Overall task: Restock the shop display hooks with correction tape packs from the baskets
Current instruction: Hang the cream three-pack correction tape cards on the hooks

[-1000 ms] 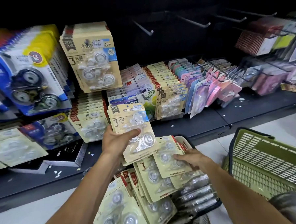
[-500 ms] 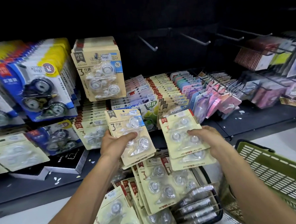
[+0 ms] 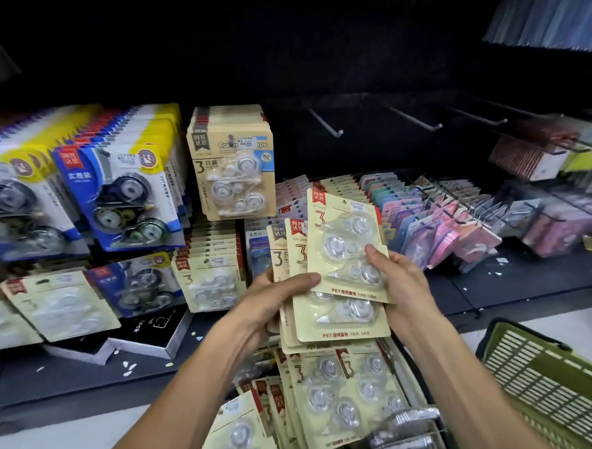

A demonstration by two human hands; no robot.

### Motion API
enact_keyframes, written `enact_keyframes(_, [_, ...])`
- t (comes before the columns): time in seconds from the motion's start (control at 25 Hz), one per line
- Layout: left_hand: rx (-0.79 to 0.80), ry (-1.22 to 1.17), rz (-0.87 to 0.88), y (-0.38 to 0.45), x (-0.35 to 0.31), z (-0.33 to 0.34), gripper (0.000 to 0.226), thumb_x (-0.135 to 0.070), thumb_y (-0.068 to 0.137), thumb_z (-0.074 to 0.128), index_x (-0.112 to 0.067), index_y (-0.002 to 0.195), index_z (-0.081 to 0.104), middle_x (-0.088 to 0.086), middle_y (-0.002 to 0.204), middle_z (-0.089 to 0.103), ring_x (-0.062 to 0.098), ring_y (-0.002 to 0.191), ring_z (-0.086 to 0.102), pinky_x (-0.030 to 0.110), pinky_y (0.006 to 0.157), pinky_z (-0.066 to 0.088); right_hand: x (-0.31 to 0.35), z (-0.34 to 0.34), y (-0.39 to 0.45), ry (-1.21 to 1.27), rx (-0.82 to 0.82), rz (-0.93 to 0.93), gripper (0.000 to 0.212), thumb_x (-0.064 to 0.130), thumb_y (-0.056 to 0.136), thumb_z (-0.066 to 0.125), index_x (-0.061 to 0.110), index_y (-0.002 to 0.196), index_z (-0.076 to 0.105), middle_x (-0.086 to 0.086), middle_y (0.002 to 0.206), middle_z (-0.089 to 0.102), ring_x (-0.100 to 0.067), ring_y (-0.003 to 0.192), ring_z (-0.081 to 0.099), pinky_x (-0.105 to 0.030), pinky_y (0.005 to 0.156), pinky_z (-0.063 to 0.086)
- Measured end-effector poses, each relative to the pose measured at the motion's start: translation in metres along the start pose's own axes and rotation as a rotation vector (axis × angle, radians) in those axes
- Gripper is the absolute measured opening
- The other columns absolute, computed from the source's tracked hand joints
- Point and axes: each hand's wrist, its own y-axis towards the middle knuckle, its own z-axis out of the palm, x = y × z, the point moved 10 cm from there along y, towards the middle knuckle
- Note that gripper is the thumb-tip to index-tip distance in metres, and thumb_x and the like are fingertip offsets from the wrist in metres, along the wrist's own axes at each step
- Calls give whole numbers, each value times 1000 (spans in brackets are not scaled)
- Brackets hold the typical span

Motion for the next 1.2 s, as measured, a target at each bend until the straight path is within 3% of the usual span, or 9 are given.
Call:
enact_keyframes(0.12, [13,-60,20,-8,-15,-14,73,-15,61,92,-10,127,63,11,104,79,30,96,76,50,92,58,-7,24,-5,50,27,2,45,15,82,79,7,120,56,-19,103,75,-30,81,74,-49,70,62])
enact_keyframes(0.24, [57,-4,109,-23,-36,-30,84,-15,50,100,-10,126,64,11,110,77,31,105,73,51,101,54,-14,40,-7,147,20,27,66,26,69,87,10,125,59,-13,106,76,-32,89,75,-58,81,59])
enact_keyframes(0.32, [34,0,130,-35,-45,-45,79,-10,51,95,-8,123,65,12,108,78,31,101,74,47,95,57,-12,52,-10,175,30,11,75,35,60,91,16,126,61,-10,114,74,-32,99,73,-62,90,55])
enact_keyframes(0.4, [-40,3,155,-48,-59,-63,61,-2,61,87,-7,119,68,12,102,79,29,92,76,42,85,60,1,68,-17,148,53,-114,56,32,70,84,18,119,62,-6,110,75,-27,99,72,-54,92,56])
enact_keyframes(0.56, [-208,197,280,-80,-107,-115,38,2,75,81,-16,107,71,4,91,80,20,81,76,37,76,61,24,98,-46,-44,97,-387,41,30,78,77,24,115,60,5,97,78,-15,91,73,-31,78,59])
enact_keyframes(0.64, [-300,249,344,-98,-131,-152,43,-1,69,86,-16,106,71,2,89,80,19,82,76,39,79,61,28,110,-53,-154,107,-442,33,30,83,75,27,112,60,7,99,77,-15,93,73,-34,83,58])
enact_keyframes(0.76, [-400,111,378,-117,-145,-191,34,1,75,81,-12,105,73,-1,81,79,12,68,75,24,55,56,38,135,-53,-290,159,-496,32,29,87,73,23,115,59,7,100,76,-15,92,73,-37,80,59])
enact_keyframes(0.96, [-394,58,387,-130,-149,-192,23,3,80,76,-13,95,73,-6,70,76,4,54,69,15,42,46,55,169,-46,-429,225,-545,30,26,91,71,20,118,59,9,97,76,-6,83,72,-19,61,55])
enact_keyframes(1.2, [-421,48,426,-147,-160,-200,27,-4,78,80,-18,100,74,0,91,80,22,85,74,41,83,57,50,160,-35,-417,142,-484,38,13,91,70,24,122,52,4,101,74,-15,80,74,-29,56,55])
